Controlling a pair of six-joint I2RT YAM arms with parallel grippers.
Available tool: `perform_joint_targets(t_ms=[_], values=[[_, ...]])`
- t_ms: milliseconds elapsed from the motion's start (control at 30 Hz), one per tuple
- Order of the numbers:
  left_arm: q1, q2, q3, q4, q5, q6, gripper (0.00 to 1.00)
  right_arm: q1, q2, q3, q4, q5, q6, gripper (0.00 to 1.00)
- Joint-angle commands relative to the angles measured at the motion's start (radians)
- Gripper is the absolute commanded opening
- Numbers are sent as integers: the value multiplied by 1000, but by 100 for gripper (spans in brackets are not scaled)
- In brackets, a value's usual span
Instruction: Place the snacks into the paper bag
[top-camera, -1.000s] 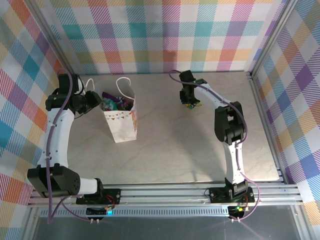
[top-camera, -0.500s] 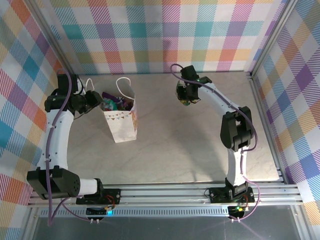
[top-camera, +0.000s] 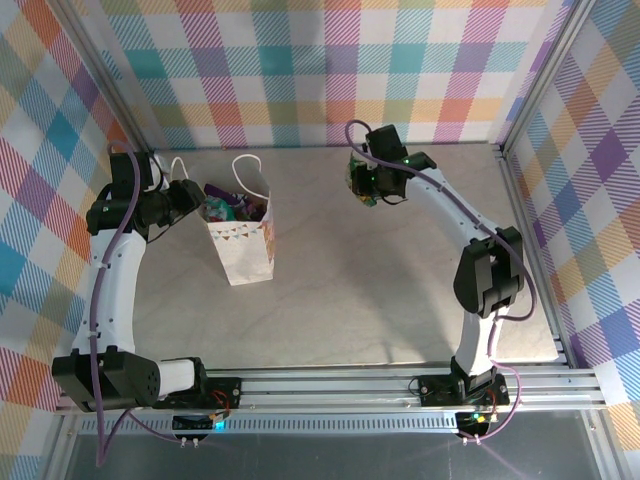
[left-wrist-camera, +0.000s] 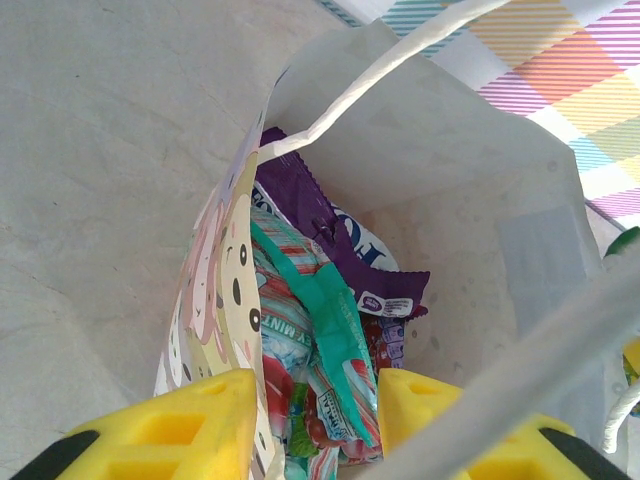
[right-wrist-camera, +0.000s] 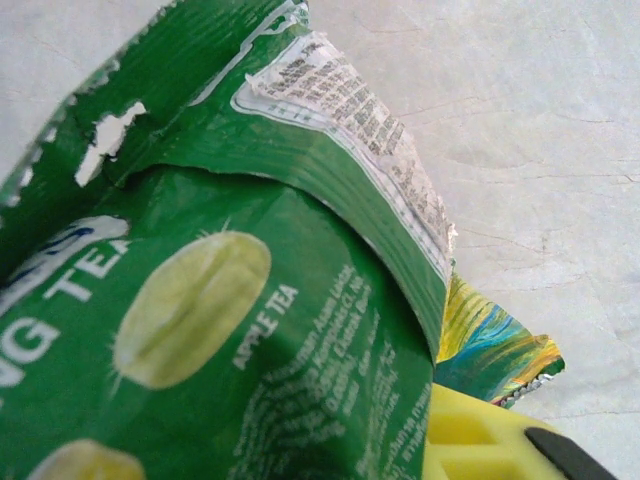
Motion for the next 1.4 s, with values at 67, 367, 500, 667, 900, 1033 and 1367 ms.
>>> perform_joint_targets(t_ms=[67, 367, 500, 667, 900, 1033, 1367], values=[[-4, 4, 5, 10, -15, -22, 37, 12, -104, -21, 36, -59, -3, 32], [-4, 7, -2, 13, -17, -32, 37, 25, -190, -29, 73, -188, 22, 31], [-4, 5, -7, 12, -16, -32, 37, 31, -211, -29, 97, -269, 41, 31], [-4, 1, -12, 9, -18, -31, 37, 50, -227, -9, 109, -360, 33, 31], [-4, 3, -13, 15, -6, -32, 37, 101, -242, 37, 125, -459, 3, 30], [-4, 1, -6, 6, -22, -33, 37, 112, -251, 42, 180, -534, 51, 30], [-4, -2, -12, -3, -41, -17, 36, 131, -258, 38, 286, -668, 101, 30]])
